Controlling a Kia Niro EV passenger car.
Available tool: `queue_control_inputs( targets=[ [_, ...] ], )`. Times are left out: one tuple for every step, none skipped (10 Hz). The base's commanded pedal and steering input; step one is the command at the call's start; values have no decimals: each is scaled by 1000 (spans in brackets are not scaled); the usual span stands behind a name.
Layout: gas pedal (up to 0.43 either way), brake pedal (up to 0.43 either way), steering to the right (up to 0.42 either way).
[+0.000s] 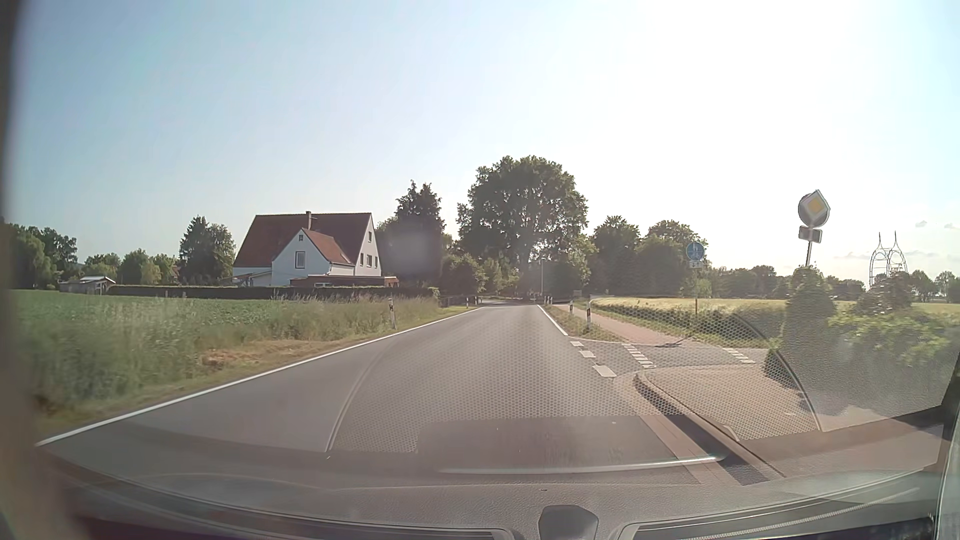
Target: Follow the waypoints while adhering to traffic rules and regulations
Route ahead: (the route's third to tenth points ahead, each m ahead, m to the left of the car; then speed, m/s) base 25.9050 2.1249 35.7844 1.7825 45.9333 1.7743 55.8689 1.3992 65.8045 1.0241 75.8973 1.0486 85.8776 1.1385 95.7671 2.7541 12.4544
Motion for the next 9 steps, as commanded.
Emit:
queue_control_inputs(
  targets=[
    [150, 6, 6],
    [150, 6, 6],
    [150, 6, 6],
    [150, 6, 6],
    [150, 6, 6],
    [150, 6, 6],
    [150, 6, 6],
    [150, 6, 6],
    [150, 6, 6]
  ],
)
